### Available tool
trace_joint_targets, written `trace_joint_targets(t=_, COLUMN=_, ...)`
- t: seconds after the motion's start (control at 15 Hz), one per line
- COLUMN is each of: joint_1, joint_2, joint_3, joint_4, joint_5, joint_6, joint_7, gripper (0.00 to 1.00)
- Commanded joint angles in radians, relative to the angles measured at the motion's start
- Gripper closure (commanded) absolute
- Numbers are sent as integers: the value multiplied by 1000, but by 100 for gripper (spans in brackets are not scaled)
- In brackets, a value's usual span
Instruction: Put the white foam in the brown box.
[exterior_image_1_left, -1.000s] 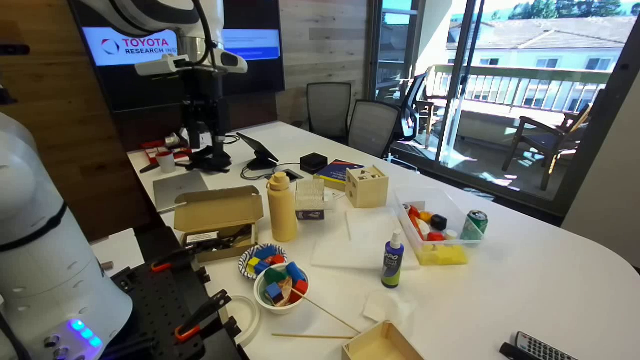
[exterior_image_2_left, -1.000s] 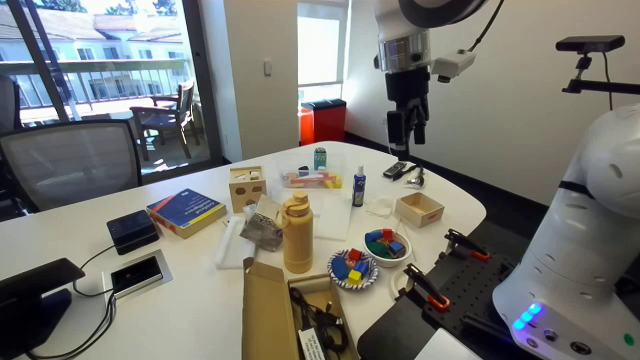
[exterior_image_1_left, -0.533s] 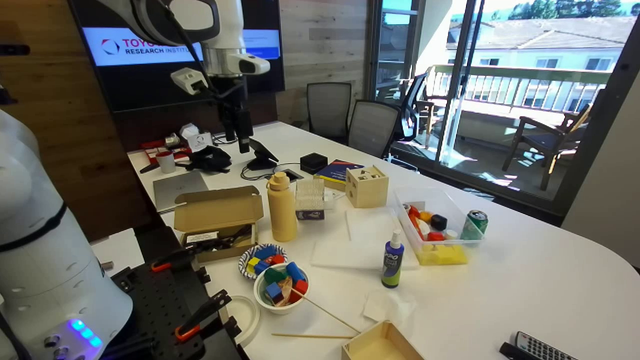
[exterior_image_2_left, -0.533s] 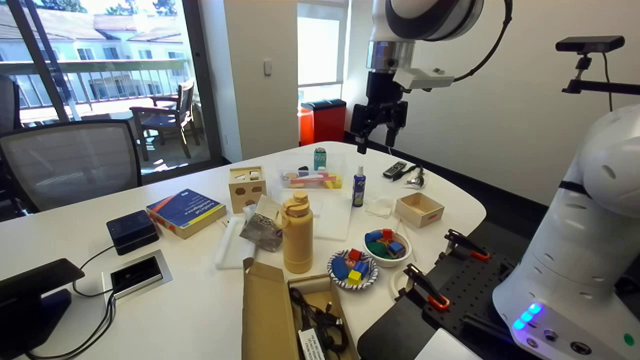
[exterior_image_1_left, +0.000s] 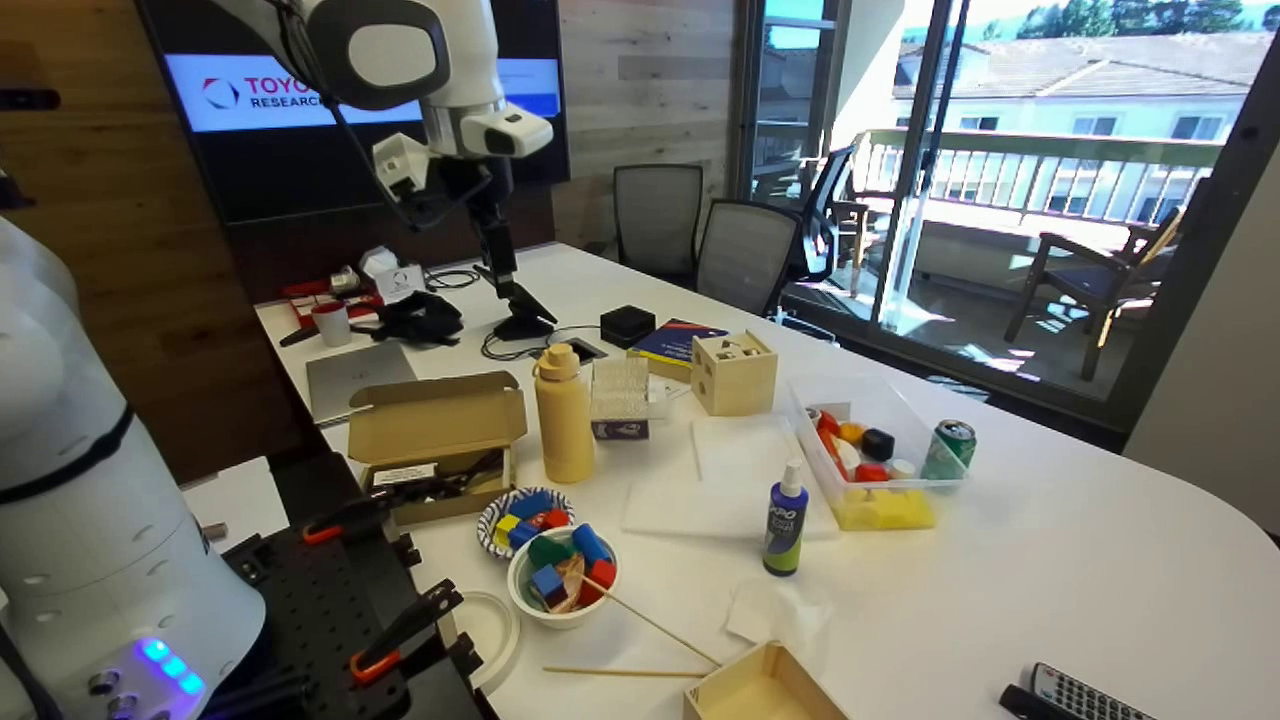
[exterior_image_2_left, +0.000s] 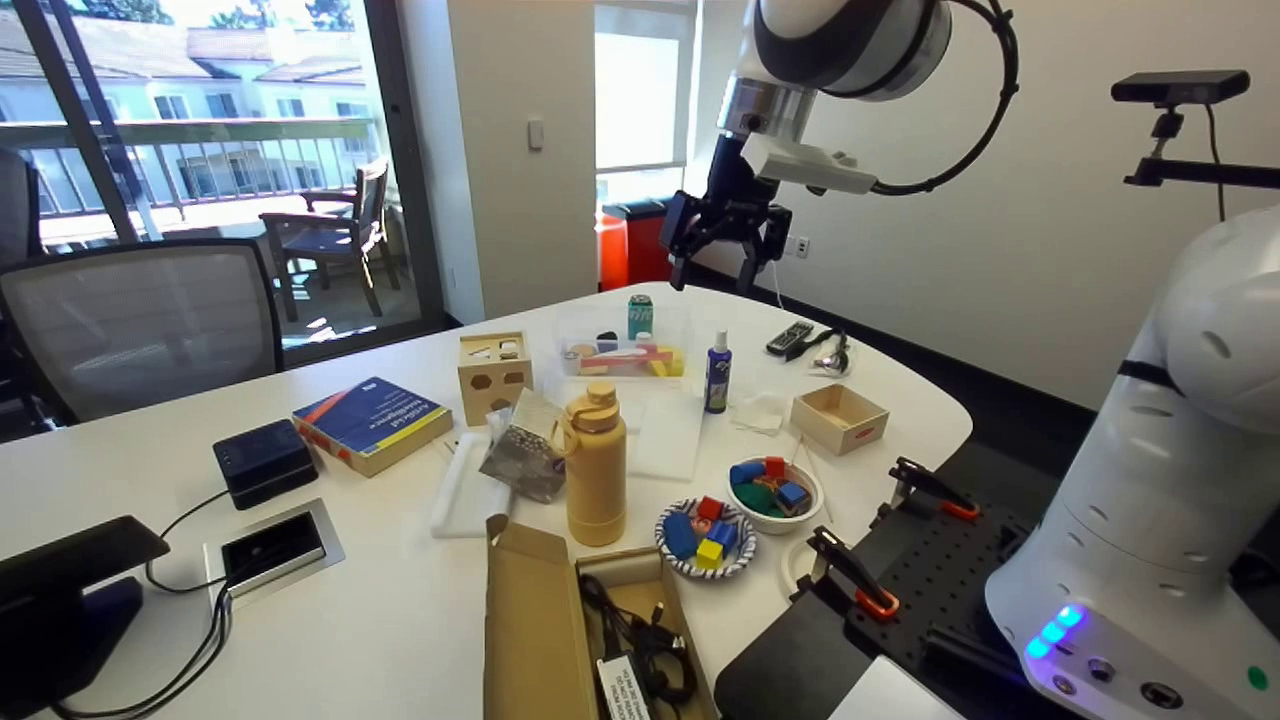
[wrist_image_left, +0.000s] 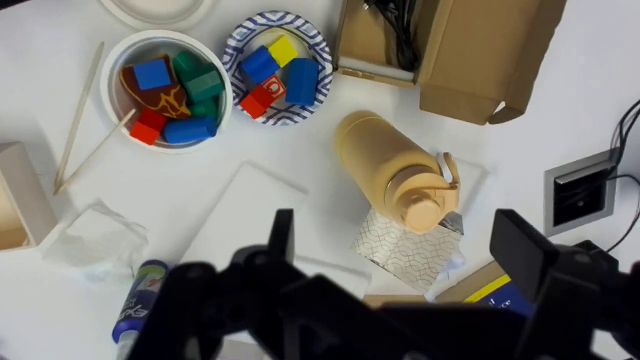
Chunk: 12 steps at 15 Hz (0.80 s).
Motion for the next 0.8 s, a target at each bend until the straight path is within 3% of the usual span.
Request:
trace_joint_targets(t=0.0, joint_1=-3, joint_2=4, joint_3=8, joint_4=-9, joint_5=53, joint_6=25, joint_7=59, gripper=0)
trace_joint_targets(t=0.4, joint_1=-5, joint_2=9, joint_3=14, joint_4=-11, joint_5=82, joint_6=34, joint_7=114, gripper=0)
trace_joint_targets(t=0.47, joint_1=7, joint_2=10, joint_3=4, joint_4=-8, joint_5=99, joint_6=30, joint_7=89, gripper=0)
trace_joint_targets(t=0.53, joint_1=53, joint_2=15, joint_3=-28, joint_4=-5, joint_5=161, joint_6=46, joint_7=-18, gripper=0)
trace_joint_targets(t=0.6, joint_1=6, joint_2=9, joint_3=3, joint_4=1, joint_5=97, joint_6=6, joint_7=57, gripper=0)
trace_joint_targets(t=0.73, joint_1=27, joint_2=10, joint_3=-7, joint_4=1, joint_5=137, joint_6=15, joint_7=6, gripper=0)
